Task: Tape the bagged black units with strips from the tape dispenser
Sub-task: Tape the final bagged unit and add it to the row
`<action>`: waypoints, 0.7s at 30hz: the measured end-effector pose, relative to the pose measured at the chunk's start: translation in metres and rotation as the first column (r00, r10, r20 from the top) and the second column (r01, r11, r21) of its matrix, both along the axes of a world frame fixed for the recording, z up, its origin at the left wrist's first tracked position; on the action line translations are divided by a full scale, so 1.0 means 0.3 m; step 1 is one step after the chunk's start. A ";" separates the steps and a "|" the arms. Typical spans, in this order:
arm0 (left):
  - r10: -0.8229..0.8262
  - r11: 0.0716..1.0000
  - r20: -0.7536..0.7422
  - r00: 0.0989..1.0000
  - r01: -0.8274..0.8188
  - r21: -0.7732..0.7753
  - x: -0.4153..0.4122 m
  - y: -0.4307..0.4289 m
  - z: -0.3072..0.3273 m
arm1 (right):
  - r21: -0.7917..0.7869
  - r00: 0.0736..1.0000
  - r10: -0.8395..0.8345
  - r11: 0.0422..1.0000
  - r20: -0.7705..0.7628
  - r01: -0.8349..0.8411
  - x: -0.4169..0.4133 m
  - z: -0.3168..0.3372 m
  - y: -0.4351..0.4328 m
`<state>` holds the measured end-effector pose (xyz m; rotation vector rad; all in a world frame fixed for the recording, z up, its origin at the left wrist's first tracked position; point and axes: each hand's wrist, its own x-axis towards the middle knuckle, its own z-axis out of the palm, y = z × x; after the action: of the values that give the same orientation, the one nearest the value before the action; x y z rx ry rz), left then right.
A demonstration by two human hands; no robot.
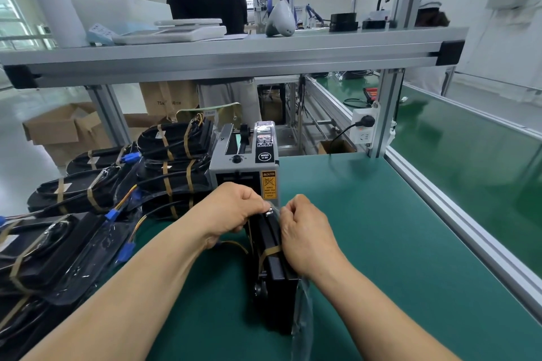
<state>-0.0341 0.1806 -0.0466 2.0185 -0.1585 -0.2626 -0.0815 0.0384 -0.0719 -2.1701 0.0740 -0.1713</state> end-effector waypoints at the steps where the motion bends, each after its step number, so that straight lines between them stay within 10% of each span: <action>1: 0.002 1.000 0.002 1.000 -0.002 0.000 0.001 0.000 0.000 | 0.003 1.000 0.000 1.000 -0.001 0.000 0.001 0.000 0.000; 21: 0.062 0.998 0.100 0.993 -0.063 0.008 0.006 -0.008 -0.035 | 0.009 1.000 0.002 1.000 -0.028 -0.002 -0.002 0.008 0.002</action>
<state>-0.0323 0.1781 -0.0571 2.0447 -0.1561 -0.1237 -0.0822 0.0389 -0.0695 -2.1639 0.0882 -0.1390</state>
